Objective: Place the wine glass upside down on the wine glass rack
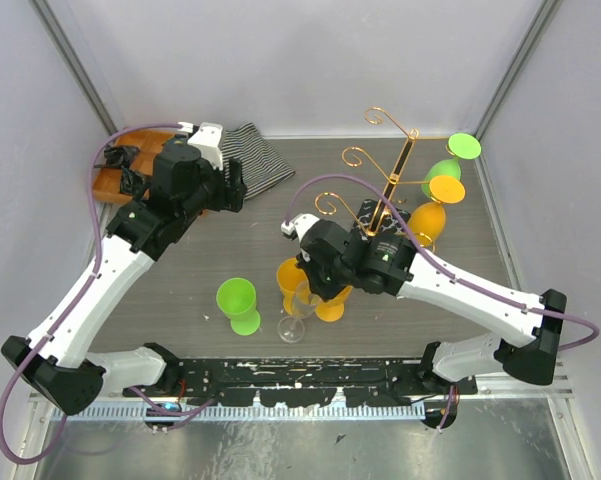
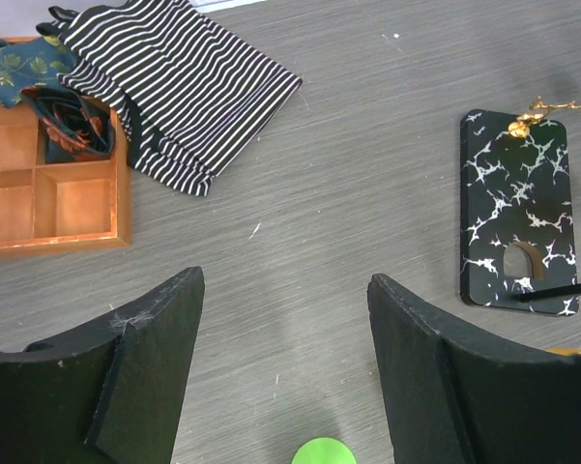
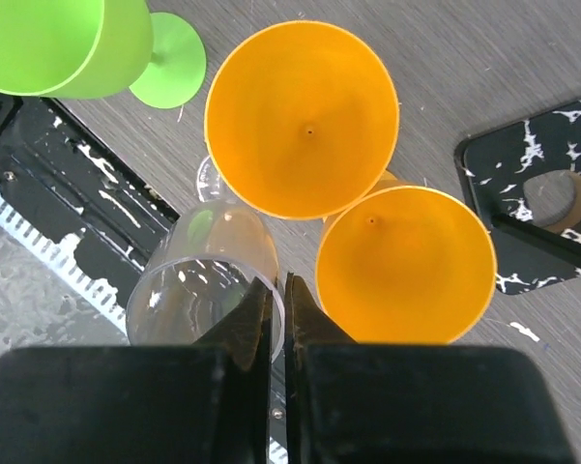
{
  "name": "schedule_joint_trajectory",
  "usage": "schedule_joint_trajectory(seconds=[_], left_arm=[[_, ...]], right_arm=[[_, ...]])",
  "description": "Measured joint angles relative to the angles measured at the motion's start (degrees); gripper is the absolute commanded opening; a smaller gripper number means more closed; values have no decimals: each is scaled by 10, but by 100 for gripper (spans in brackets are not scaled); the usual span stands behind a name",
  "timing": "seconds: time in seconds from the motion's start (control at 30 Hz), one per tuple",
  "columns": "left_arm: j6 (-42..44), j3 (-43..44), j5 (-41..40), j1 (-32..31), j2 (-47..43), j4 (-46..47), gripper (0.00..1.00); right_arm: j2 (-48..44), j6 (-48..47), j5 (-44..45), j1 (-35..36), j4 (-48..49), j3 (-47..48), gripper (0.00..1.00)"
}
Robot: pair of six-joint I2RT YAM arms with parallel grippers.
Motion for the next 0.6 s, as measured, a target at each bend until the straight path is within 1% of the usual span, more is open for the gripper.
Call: schedule_joint_trajectory(seconds=[0.1, 0.23, 0.4, 0.6], left_arm=[[0, 1, -1, 0, 4, -1, 75], [2, 9, -2, 0, 12, -14, 76], [3, 33, -12, 0, 13, -35, 76], [5, 86, -30, 0, 10, -51, 76]], right_arm=[[5, -5, 3, 0, -32, 40, 1], [7, -12, -2, 0, -76, 123, 1], [5, -25, -12, 0, -109, 215, 1], [-33, -37, -6, 0, -97, 227, 1]])
